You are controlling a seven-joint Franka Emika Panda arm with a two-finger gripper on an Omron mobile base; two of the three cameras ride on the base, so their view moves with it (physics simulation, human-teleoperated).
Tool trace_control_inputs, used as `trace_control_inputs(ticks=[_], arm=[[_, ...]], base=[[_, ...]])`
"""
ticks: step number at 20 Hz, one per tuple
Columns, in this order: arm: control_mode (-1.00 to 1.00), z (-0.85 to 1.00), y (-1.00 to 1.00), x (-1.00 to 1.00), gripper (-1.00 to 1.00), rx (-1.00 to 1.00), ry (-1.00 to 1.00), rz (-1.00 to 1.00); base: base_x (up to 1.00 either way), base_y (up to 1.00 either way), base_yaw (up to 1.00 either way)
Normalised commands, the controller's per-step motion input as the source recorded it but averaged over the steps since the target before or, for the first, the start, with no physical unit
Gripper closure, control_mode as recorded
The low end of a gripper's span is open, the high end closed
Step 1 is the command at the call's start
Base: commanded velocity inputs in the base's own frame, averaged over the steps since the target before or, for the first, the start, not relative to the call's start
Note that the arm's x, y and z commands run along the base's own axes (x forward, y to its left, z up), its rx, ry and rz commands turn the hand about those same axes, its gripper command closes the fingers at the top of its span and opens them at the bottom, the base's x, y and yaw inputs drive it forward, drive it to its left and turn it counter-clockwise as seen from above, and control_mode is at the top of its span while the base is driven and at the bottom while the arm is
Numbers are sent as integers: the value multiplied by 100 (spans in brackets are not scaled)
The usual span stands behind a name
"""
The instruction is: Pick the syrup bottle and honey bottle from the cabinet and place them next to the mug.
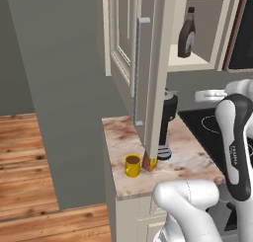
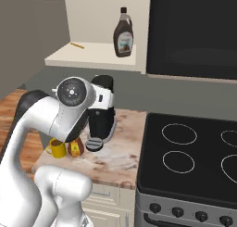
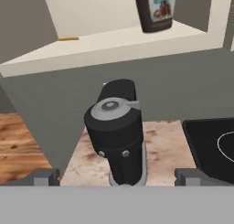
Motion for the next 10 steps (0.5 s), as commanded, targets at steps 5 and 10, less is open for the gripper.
trace_control_inputs(ticks=[5,10], arm=[[-100,73,0,-33,-100,0,2,-13],[-100,39,8,1,-100,-2,0,-20]], base=[[0,0,0],[0,0,0]])
